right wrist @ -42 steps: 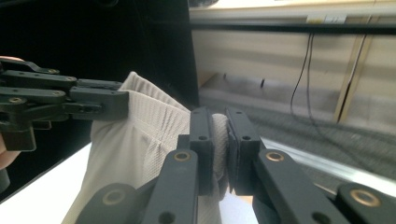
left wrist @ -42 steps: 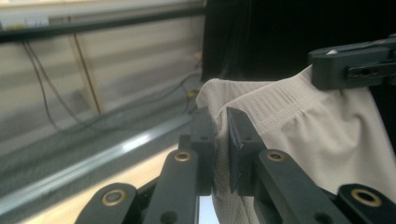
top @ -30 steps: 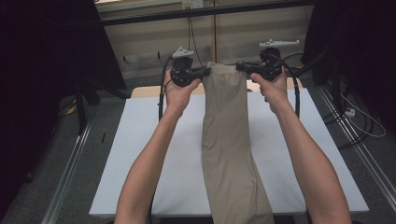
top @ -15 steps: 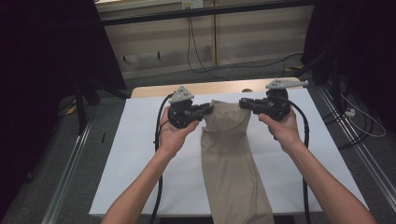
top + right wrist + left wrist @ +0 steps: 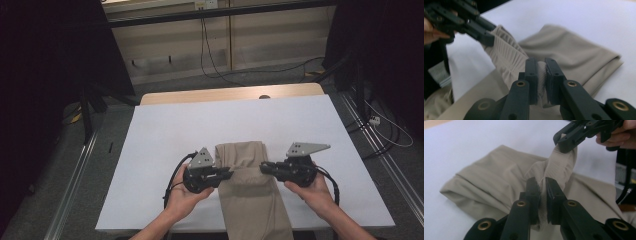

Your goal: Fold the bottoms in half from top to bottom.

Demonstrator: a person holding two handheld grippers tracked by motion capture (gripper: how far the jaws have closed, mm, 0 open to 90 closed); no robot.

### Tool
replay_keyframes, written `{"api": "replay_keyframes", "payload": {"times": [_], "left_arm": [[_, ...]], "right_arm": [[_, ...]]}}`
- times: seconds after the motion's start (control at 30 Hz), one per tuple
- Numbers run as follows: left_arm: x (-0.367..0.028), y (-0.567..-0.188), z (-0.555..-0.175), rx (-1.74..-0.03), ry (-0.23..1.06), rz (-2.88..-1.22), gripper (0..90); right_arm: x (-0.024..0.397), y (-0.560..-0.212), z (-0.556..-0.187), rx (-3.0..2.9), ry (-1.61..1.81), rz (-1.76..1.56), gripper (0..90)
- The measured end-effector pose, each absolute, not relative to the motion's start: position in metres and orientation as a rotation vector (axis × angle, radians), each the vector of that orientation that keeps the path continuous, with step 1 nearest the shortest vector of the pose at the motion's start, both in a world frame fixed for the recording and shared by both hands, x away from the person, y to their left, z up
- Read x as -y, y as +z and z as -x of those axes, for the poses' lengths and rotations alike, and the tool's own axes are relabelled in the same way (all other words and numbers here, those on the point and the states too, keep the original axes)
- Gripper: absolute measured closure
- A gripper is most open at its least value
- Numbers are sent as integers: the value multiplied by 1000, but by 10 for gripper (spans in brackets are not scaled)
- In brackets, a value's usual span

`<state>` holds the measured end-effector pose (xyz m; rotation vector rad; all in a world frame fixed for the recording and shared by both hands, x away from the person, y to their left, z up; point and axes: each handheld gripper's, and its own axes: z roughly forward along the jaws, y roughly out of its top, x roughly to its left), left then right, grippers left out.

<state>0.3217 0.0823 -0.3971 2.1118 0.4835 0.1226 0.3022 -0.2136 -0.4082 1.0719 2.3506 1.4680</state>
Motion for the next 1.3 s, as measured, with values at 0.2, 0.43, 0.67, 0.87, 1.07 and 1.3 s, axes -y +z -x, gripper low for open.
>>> {"api": "replay_keyframes", "payload": {"times": [0.2,0.43,0.67,0.87,1.07,1.3], "left_arm": [[-83,-418,-294,-411,93,-2188,817],[-85,-432,-277,-366,74,-2241,797],[-94,-435,-255,-317,23,-2268,712],[-93,-428,-250,-318,-23,-2236,631],[-88,-417,-255,-314,-3,-2190,550],[-80,-431,-265,-306,-6,-2268,505]], "right_arm": [[206,-424,-273,-2441,1367,-1027,794],[204,-438,-246,-2519,1242,-1019,695],[202,-437,-218,-2568,1238,-998,666],[203,-427,-210,-2556,1325,-966,606],[198,-420,-237,-2533,1352,-987,662],[183,-438,-241,-2648,1230,-942,666]]}}
